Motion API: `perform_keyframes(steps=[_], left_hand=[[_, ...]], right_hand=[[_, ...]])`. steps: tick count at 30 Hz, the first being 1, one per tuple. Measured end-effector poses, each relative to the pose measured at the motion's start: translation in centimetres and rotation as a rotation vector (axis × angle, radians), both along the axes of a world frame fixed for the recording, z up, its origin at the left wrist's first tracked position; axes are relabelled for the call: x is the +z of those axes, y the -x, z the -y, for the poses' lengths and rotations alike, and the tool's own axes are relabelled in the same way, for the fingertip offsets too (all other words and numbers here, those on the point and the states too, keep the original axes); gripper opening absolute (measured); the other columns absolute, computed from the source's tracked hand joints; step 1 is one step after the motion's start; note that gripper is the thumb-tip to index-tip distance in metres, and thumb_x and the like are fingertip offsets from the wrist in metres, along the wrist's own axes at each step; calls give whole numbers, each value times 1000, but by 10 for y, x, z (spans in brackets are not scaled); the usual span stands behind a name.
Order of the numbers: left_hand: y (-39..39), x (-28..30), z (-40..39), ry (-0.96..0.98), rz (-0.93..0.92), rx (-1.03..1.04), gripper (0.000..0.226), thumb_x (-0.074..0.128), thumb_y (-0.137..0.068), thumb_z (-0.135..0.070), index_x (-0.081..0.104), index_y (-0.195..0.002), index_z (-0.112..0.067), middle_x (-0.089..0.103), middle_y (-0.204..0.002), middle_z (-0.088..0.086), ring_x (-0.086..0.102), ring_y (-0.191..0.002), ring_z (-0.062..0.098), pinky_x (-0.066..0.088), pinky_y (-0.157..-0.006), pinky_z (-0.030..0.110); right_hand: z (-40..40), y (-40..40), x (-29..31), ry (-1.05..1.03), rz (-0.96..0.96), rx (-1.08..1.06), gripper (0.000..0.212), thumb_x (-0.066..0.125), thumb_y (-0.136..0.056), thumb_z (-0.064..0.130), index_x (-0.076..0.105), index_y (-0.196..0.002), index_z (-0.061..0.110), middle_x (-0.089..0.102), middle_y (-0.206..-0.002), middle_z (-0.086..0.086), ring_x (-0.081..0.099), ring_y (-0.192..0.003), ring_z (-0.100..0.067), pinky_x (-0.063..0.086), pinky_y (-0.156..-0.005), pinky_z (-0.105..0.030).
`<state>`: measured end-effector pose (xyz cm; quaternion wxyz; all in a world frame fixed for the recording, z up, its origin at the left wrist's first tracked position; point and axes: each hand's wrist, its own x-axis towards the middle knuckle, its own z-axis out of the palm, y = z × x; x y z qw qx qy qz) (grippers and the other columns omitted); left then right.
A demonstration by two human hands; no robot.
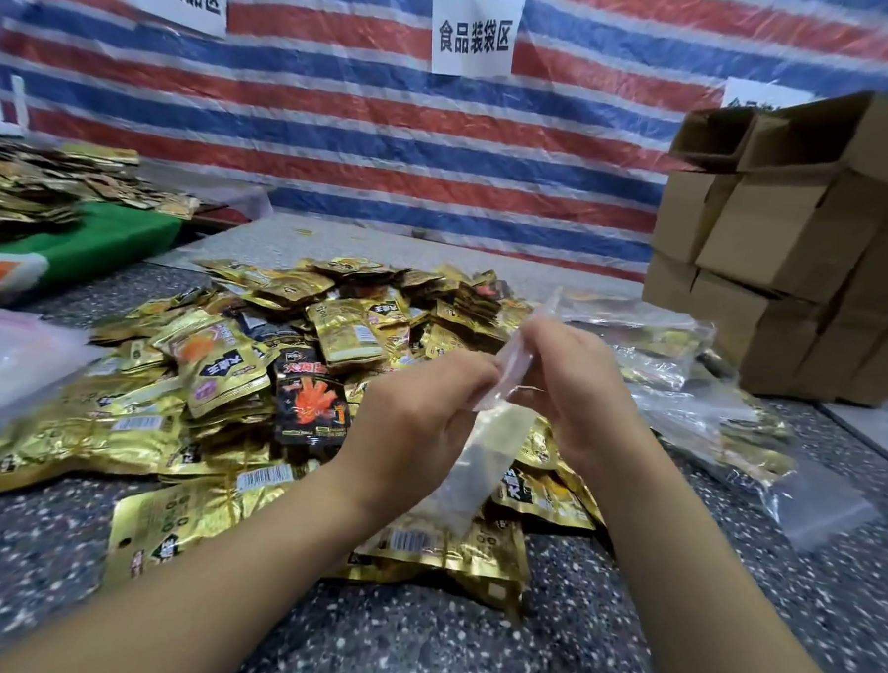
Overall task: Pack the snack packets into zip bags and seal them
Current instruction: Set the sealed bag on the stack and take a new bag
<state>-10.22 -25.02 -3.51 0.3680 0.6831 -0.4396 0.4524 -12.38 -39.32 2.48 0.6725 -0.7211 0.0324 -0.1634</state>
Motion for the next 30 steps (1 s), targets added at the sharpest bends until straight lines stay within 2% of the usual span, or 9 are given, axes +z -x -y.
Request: perform_keyframes(steps=[5, 7, 10, 13, 15, 18, 21, 25, 30], left_hand=[[4, 3, -1, -181, -118, 36, 44, 58, -93, -42, 66, -114, -4, 66, -121, 10, 59, -112, 19, 50, -93, 32], [7, 4, 0, -153, -136, 63, 45, 52, -95, -43, 66, -113, -4, 64, -122, 12, 57, -115, 21, 46, -96, 33], [6, 6, 3, 15, -114, 81, 35, 50, -96, -29, 68, -105, 0, 65, -111, 13, 57, -107, 21, 46, -92, 31], [4, 10, 1, 121, -143, 93, 26, 50, -98, -22, 66, -96, -2, 62, -95, 6, 53, -91, 12, 42, -83, 20], [3, 12, 0, 131, -212, 96, 20, 52, -99, -20, 63, -90, -6, 58, -86, -1, 48, -80, 7, 38, -75, 14], [0, 11, 1, 87, -445, 38, 23, 52, -99, -23, 59, -83, -9, 56, -76, -2, 50, -70, 13, 41, -65, 26], [-6, 8, 0, 88, -639, -8, 27, 53, -101, -24, 58, -80, -7, 54, -67, 0, 48, -62, 12, 38, -57, 29], [-9, 7, -2, 53, -761, -36, 30, 54, -100, -28, 58, -81, -5, 57, -72, 12, 49, -63, 23, 43, -60, 41], [-8, 5, -2, -13, -653, -32, 25, 54, -100, -24, 57, -79, -9, 51, -65, -2, 44, -59, 9, 35, -55, 28]], right_hand=[[16, -4, -20, -133, 136, -39, 26, 56, -100, 20, 70, -79, 15, 65, -68, 0, 61, -63, -14, 51, -55, -25], [18, -2, -25, -93, 257, -192, 28, 56, -101, 23, 70, -78, 19, 64, -64, 5, 60, -63, -14, 52, -56, -28], [21, 4, -25, 295, 658, -533, 23, 55, -102, 24, 67, -85, 14, 65, -69, -1, 62, -65, -21, 54, -61, -38], [22, 7, -24, 812, 918, -622, 21, 56, -100, 15, 66, -87, 3, 65, -75, -10, 56, -65, -19, 45, -61, -30], [15, 5, -28, 974, 836, -437, 20, 55, -100, 15, 68, -88, 6, 65, -75, -7, 54, -64, -19, 44, -61, -32], [1, 3, -40, 964, 552, -126, 17, 56, -97, 17, 71, -90, 14, 64, -73, 6, 55, -65, -15, 45, -60, -34], [-4, 2, -46, 746, 324, -16, 16, 59, -97, 21, 73, -89, 18, 66, -70, 6, 59, -65, -9, 45, -56, -21], [-1, 2, -41, 324, 164, 52, 13, 62, -98, 22, 68, -88, 16, 70, -68, 3, 66, -63, -9, 56, -63, -24], [0, 3, -41, 209, 171, 17, 15, 63, -97, 17, 69, -85, 10, 68, -65, 2, 64, -61, -8, 51, -58, -21]])
